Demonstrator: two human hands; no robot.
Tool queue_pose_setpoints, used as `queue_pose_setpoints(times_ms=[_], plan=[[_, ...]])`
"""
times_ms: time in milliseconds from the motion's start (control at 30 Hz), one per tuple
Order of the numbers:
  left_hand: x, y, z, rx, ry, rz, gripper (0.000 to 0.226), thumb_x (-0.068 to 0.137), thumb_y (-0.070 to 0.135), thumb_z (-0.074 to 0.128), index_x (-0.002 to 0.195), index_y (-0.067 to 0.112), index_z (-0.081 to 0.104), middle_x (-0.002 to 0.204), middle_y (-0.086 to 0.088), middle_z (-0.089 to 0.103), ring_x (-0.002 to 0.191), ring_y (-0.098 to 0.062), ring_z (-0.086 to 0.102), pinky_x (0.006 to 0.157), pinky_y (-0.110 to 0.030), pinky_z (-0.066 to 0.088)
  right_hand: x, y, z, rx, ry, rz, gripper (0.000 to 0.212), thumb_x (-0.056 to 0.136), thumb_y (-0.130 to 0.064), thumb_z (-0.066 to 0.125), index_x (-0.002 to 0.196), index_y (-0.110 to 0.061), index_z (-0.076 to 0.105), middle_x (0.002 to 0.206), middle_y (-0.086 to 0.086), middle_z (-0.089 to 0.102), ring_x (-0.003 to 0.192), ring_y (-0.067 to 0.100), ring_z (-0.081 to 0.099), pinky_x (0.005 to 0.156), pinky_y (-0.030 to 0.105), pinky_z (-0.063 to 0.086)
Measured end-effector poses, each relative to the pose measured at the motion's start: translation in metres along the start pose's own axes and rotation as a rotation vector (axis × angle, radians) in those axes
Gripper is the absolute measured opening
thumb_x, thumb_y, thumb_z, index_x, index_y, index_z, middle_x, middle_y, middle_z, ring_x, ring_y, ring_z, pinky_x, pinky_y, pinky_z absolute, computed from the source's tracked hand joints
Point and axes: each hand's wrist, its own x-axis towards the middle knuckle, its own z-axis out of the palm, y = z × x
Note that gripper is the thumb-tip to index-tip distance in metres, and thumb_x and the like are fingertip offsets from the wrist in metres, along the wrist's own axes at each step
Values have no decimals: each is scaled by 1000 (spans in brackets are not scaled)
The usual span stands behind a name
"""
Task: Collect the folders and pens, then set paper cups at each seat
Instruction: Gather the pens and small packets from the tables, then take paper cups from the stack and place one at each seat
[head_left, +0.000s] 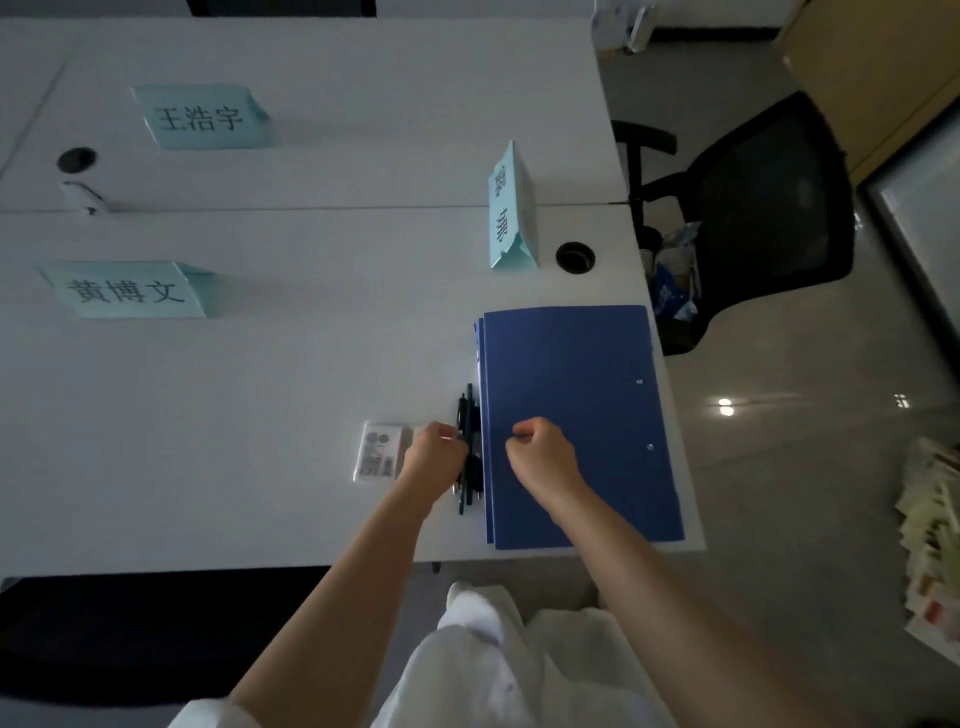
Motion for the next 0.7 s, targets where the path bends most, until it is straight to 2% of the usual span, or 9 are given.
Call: queue_pose_setpoints(times_ms=[67,133,233,300,367,433,533,633,700], plan=[[-11,11,8,-85,30,13,23,84,9,55,105,11,64,84,-8,65,71,-24,61,63,-32,49,4,8,-21,5,-2,-13,38,94,-16,45,132,-10,49,99,-2,54,68,1,49,57,17,42],[-26,24,25,-164,34,30,16,86,4,54,95,10,65,82,-10,66,70,-26,60,64,-35,49,7,21,-47,25,-11,-13,36,94,-17,46,129,-12,51,102,-2,57,73,3,54,60,19,45],[-49,36,59,-214,82,64,19,88,6,55,82,22,63,84,-9,70,73,-26,65,77,-43,56,17,46,-86,74,-21,-26,31,91,-20,49,121,-15,56,112,1,62,94,15,61,79,31,54],[-66,47,95,-245,117,88,18,88,7,56,84,22,65,80,-5,70,64,-20,65,76,-42,57,25,69,-120,141,-45,-50,21,93,-22,50,111,-17,58,107,2,64,94,17,63,84,37,54],[-83,62,143,-272,138,73,17,87,7,56,90,17,68,78,-3,71,57,-16,64,70,-38,57,33,96,-162,177,-55,-70,10,95,-23,49,101,-20,57,98,4,67,87,18,65,82,38,53],[-96,79,184,-315,147,49,17,87,8,55,94,16,68,80,-1,71,58,-14,66,71,-36,60,45,115,-199,169,-53,-97,7,95,-24,51,94,-25,57,93,4,68,86,20,66,80,39,53],[-112,105,240,-335,147,28,15,90,9,55,96,17,66,84,-2,71,64,-15,68,72,-37,61,60,144,-251,157,-49,-98,14,94,-19,51,85,-29,56,93,4,69,83,19,65,74,35,49],[-121,129,285,-290,136,38,15,90,10,55,91,20,65,83,-1,71,62,-15,66,66,-32,58,74,161,-299,167,-31,-92,11,95,-12,49,91,-18,57,94,10,68,72,13,59,63,24,44],[-120,144,304,-254,133,46,13,89,12,55,92,19,66,83,-1,72,64,-15,66,64,-32,57,86,165,-324,168,-28,-100,11,96,-11,47,100,-12,57,90,8,65,71,12,57,61,21,42]])
